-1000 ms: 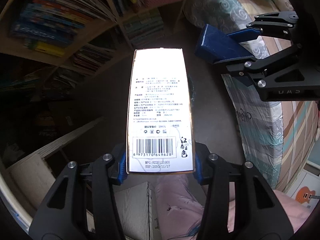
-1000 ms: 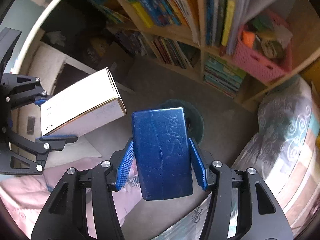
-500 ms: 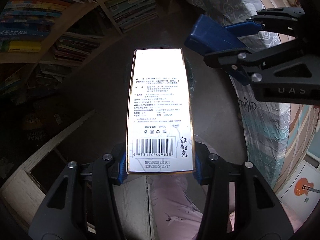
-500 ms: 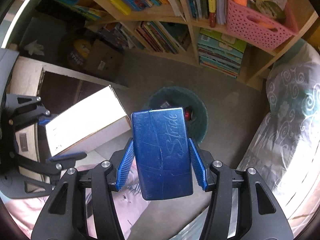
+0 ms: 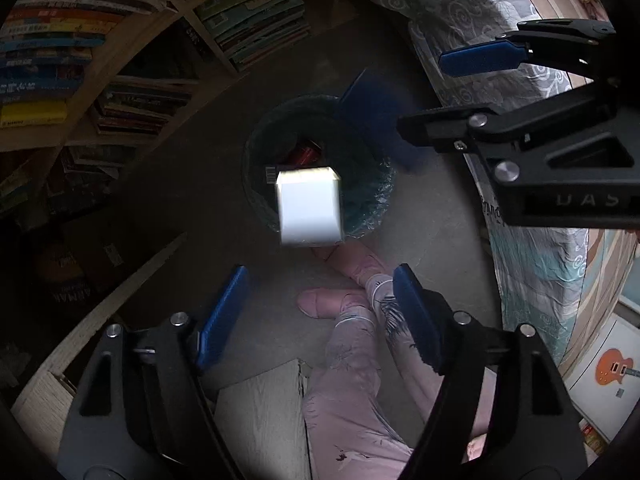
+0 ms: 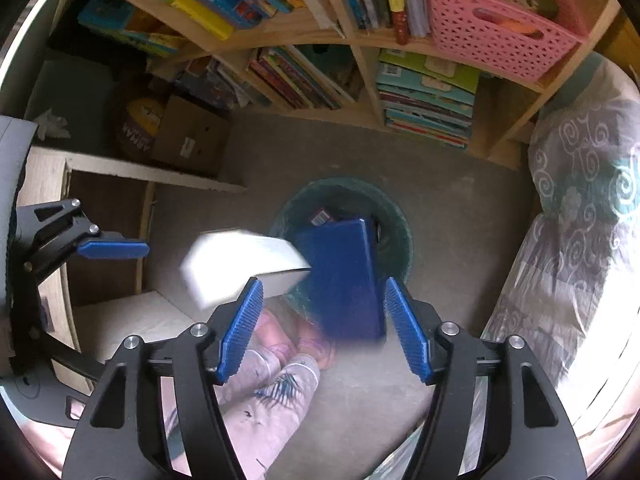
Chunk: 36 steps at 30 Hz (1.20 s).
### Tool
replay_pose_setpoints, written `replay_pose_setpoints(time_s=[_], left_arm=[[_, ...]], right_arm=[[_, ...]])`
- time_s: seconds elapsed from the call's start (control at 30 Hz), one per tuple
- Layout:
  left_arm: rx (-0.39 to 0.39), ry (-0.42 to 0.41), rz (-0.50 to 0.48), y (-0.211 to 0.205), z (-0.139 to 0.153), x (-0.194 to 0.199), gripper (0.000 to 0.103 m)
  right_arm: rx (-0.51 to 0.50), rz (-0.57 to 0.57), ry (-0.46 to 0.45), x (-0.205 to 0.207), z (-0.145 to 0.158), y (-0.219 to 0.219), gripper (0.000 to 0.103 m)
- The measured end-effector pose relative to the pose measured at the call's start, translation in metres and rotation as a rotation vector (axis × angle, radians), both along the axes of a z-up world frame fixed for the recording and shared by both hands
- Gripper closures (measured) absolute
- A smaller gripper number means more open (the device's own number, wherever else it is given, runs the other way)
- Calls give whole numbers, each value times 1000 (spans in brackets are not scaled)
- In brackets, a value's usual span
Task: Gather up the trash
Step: 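Open left tool dropping white box while right tool drops navy box into basket, then return both tools to the table toward the remaining items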
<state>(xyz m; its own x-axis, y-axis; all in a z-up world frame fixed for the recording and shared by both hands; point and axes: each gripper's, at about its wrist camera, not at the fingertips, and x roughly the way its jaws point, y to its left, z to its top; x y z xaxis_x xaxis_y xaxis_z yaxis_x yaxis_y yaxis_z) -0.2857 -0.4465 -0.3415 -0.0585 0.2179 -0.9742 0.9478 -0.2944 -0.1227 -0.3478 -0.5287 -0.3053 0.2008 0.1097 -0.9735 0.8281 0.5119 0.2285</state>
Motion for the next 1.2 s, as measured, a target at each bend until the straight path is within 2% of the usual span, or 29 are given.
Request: replay_pose_setpoints(time_s=[0.13,0.37,0.57,0.67,0.77,0.8,0.93,1.2], left_arm=[[-7,2,7,-1,1,1,25],[-15,6,9,3,6,3,25],[-27,3,19,4,11,6,20],[-33,-3,21,5,14,7,19],[-48,2,31,7,23,8,11],[-60,2,32,8,27,9,7],[-137,13,47,12,56,15,7],[-227,2,103,28,116,40,7]], right_arm=[[5,0,10,-3,0,2,35],[-17,-22,9,-12,8,0,31],[-21,-14,13,-13,12,1,29],[-29,-16,15,-14,15,3,23],[-52,-22,33,-14,21,3,14],[-82,-21,47,-14,26,3,14],[-174,-1,51,-12,54,1,11],[-214,105,-21,14,118,3,9]])
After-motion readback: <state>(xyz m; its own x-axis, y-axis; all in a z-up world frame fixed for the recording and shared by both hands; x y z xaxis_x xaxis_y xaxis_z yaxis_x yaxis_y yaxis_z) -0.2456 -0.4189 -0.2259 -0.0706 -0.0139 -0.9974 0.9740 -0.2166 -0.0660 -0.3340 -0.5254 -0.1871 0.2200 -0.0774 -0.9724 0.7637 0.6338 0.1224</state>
